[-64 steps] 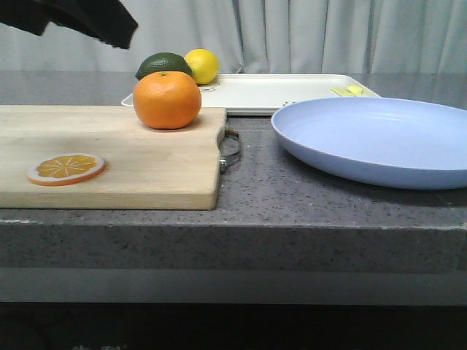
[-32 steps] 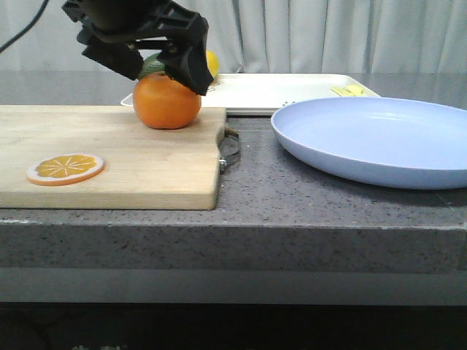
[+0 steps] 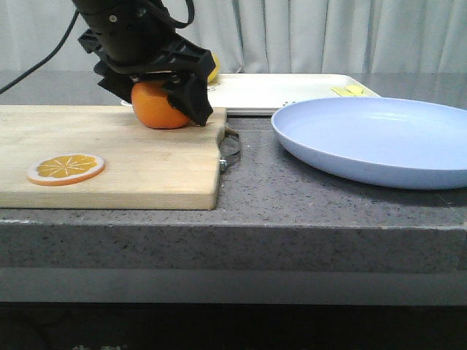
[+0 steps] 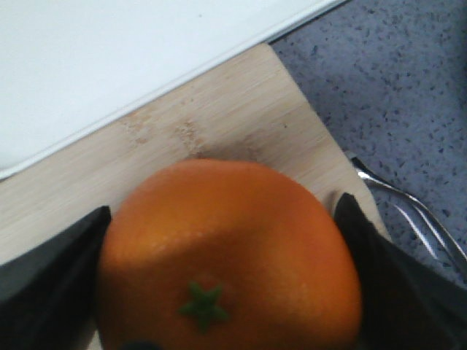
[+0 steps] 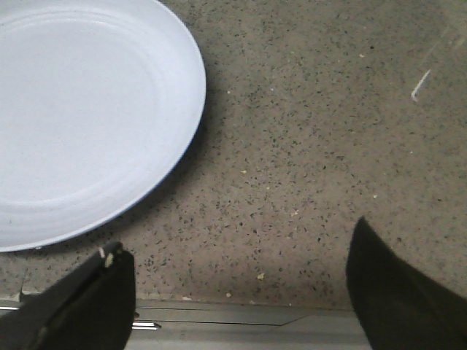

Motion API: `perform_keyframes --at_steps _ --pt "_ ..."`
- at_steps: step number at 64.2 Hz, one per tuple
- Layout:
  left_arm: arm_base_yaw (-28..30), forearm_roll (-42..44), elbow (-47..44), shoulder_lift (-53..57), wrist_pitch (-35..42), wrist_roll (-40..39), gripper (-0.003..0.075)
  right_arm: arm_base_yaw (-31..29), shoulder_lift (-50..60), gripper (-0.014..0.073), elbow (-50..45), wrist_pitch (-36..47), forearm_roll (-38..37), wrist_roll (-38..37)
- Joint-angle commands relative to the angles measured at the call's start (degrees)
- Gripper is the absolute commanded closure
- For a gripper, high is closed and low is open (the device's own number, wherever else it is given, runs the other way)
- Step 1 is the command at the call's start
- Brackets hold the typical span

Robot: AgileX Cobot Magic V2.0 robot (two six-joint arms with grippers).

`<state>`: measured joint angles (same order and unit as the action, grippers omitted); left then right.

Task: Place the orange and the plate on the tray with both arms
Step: 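Carry the orange with the left gripper onto the blue plate, open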

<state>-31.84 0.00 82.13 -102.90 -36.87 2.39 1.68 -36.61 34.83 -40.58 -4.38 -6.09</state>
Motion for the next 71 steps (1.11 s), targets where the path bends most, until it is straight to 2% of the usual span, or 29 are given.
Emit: perform_keyframes --at_steps 1,17,37,62,67,71 --pt "-1.0 -0.76 3.09 2.6 0.71 -0.06 0.0269 -0.32 -0.34 -0.0007 2.02 3.37 -1.0 0.53" --pt "-7.28 0.0 10.09 2.24 -1.4 -0.06 0.0266 -0.32 -0.34 -0.0007 2.02 3.37 -1.0 0.53" --pt "-16.36 0.0 22.69 -6.52 -4.14 -0.06 0.0266 -0.32 -0.34 -0.0007 2.02 3.37 -1.0 0.53" --pt "-20.4 0.0 31.81 -15.77 -4.35 -0.06 0.0265 -0.32 -0.34 -0.0007 2.02 3.37 -1.0 0.53" --pt "-20.63 -0.39 32.55 -16.47 -3.89 -0.06 0.0236 -0.32 -0.34 -0.0007 2.02 3.37 -1.0 0.53" --pt "-20.89 -0.39 32.97 -16.91 -3.06 -0.06 0.0174 -0.32 -0.34 -0.0007 2.02 3.37 -1.0 0.53"
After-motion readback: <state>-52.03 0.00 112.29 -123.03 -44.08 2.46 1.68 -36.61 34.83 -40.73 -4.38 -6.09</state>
